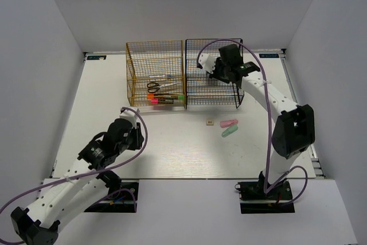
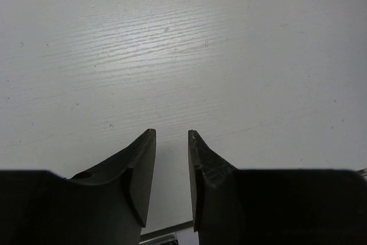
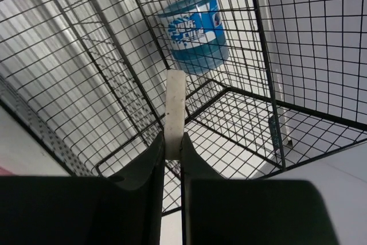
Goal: Sort the stationery into containers
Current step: Place the stationery in the storage box.
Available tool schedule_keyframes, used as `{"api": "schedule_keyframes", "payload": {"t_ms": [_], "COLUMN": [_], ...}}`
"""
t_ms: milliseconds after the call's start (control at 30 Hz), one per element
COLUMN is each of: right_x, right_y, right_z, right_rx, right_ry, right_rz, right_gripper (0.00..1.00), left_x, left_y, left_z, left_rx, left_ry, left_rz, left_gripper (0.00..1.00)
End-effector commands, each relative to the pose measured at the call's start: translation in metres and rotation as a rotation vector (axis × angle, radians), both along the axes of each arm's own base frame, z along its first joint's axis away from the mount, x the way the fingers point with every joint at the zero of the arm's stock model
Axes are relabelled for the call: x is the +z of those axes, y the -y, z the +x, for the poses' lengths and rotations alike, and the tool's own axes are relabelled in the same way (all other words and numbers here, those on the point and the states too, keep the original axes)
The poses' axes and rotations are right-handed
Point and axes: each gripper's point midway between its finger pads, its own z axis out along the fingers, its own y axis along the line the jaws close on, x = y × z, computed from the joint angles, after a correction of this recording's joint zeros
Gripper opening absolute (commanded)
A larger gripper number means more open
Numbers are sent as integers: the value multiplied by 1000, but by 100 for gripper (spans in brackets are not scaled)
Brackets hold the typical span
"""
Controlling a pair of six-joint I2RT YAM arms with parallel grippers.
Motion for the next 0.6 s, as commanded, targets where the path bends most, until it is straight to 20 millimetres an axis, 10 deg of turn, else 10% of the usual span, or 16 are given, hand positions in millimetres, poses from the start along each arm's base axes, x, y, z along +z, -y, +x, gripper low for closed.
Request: {"api": "schedule_keyframes", "payload": {"t_ms": [0, 167, 267, 333, 400, 433, 467, 567], "right_x": [32, 26, 36, 40, 41, 43, 47, 50], "right_y": [3, 13, 13, 11, 15, 12, 15, -1], "right_z": [22, 36, 28, 22, 19, 12, 7, -40], "right_rx": [-30, -70, -72, -64, -83, -84, -123, -103], "right_ry": [77, 61, 62, 55, 42, 19, 8, -132], "right_rz": [16, -4, 44, 80, 105, 141, 185, 418], "right_gripper": [11, 28, 60, 62, 56, 17, 0, 0], "left_x": [7, 2, 3, 5, 5, 8, 11, 22], "left_y": [12, 22, 30, 39, 52, 63, 71, 112], "left_z": [1, 1, 2, 4, 7, 6, 5, 18], "left_rx": [-49, -84, -111, -141, -174, -208, -247, -358], "left_ry": [6, -31, -40, -42, -56, -58, -60, -37], "left_rz": [-31, -43, -63, -88, -111, -138, -153, -143], "left_gripper": [41, 42, 42, 29, 0, 0, 0, 3]}}
